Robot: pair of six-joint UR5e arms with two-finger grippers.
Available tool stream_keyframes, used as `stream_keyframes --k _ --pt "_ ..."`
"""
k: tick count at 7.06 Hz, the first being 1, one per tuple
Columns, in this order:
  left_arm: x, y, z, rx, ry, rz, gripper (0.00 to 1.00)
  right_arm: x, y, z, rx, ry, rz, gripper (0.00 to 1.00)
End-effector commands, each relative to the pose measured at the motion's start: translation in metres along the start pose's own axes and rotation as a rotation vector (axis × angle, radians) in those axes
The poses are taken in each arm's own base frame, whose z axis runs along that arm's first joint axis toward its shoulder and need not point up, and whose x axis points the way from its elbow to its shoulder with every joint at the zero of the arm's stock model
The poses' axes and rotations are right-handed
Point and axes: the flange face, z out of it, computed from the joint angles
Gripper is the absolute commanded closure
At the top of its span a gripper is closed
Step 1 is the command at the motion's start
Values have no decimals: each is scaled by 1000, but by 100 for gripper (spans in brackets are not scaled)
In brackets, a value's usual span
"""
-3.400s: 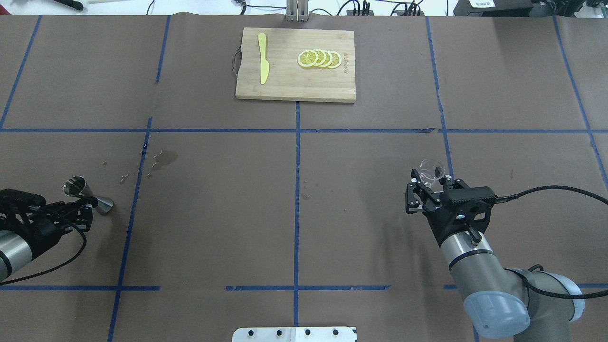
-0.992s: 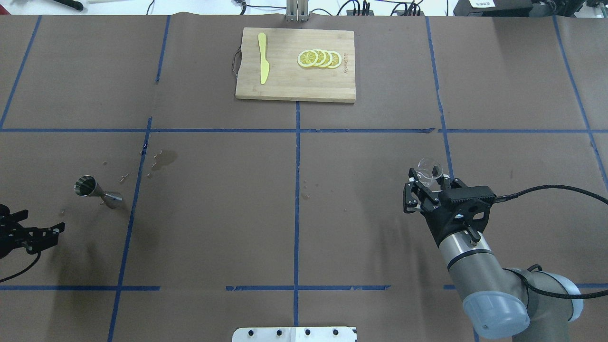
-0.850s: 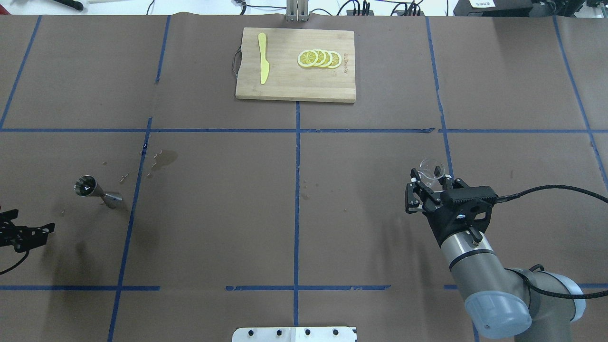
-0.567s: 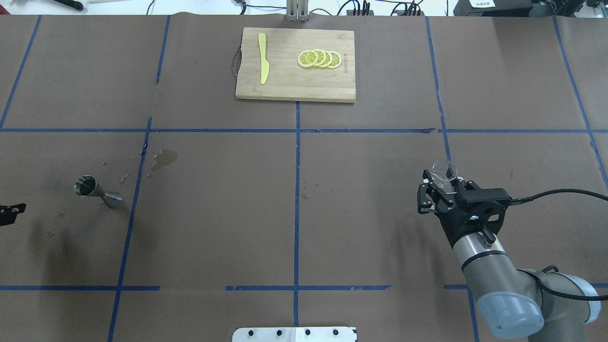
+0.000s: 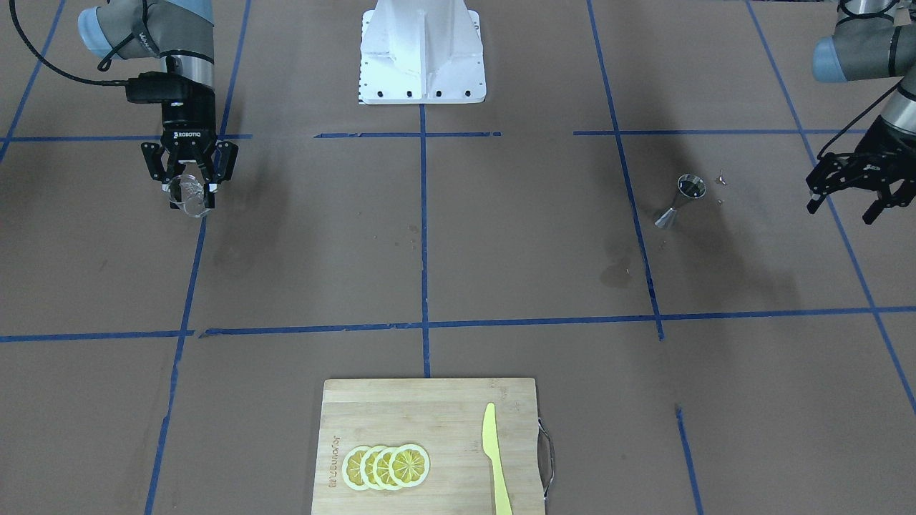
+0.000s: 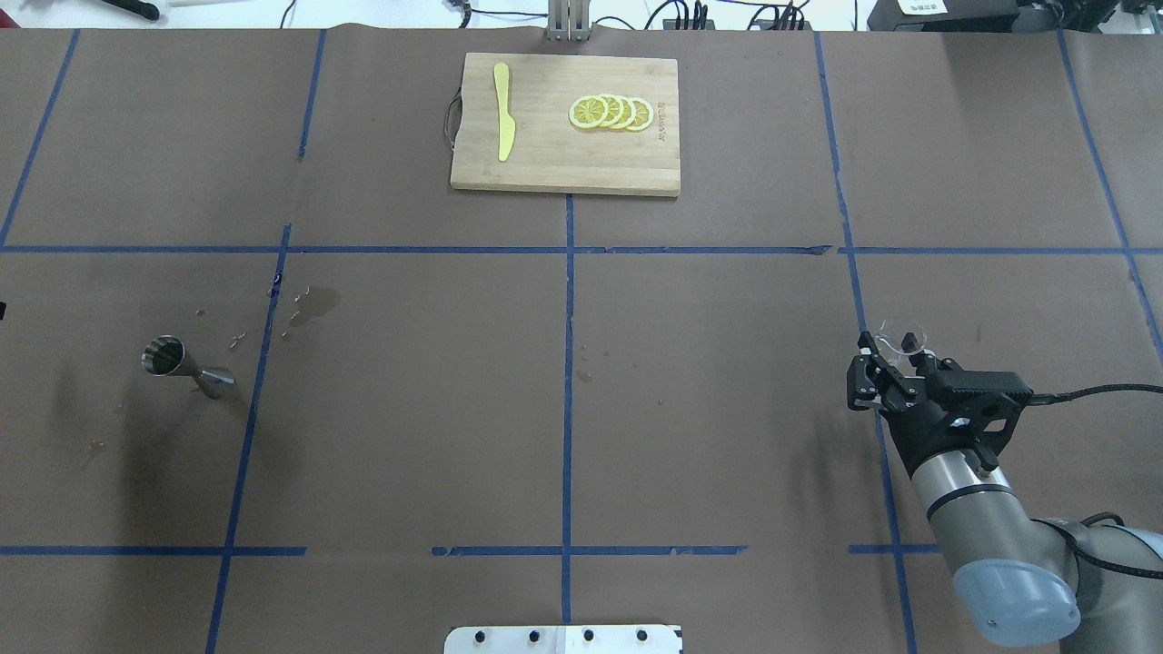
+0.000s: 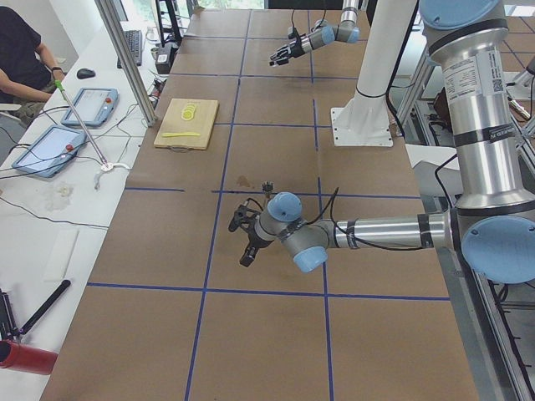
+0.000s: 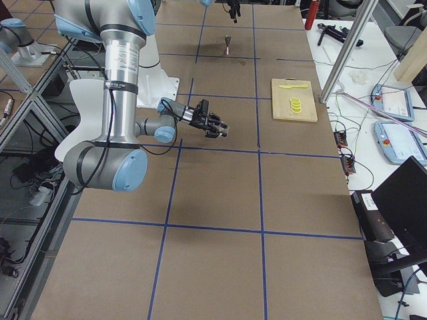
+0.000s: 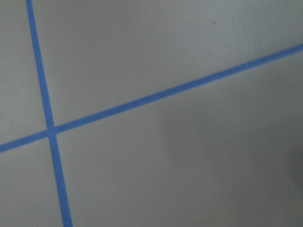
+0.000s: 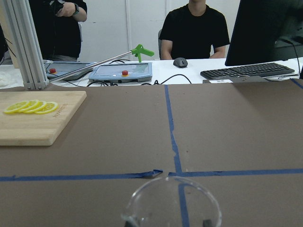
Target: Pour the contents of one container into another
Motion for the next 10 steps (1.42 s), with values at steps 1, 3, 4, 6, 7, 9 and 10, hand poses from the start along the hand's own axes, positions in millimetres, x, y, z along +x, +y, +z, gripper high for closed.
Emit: stream_keyframes --k 1,3,4,6,7,9,10 --pt "-11 -69 -13 -61 -11 -30 0 20 23 12 -3 35 -7 100" --pt "-20 -106 -31 -130 10 -12 0 31 47 21 24 54 -34 100" --pt "-20 -105 -31 -131 9 -11 0 29 54 16 36 43 -28 100" --pt "-19 -107 -33 -126 10 -10 0 28 69 15 35 37 -41 100" --pt "-18 -108 -36 -120 8 -8 0 30 74 16 34 40 -50 100" --pt "-17 -108 -37 -117 7 -9 0 31 76 16 32 41 -56 100" --pt "-16 -108 -38 -114 6 -12 0 31 77 16 29 41 -57 94"
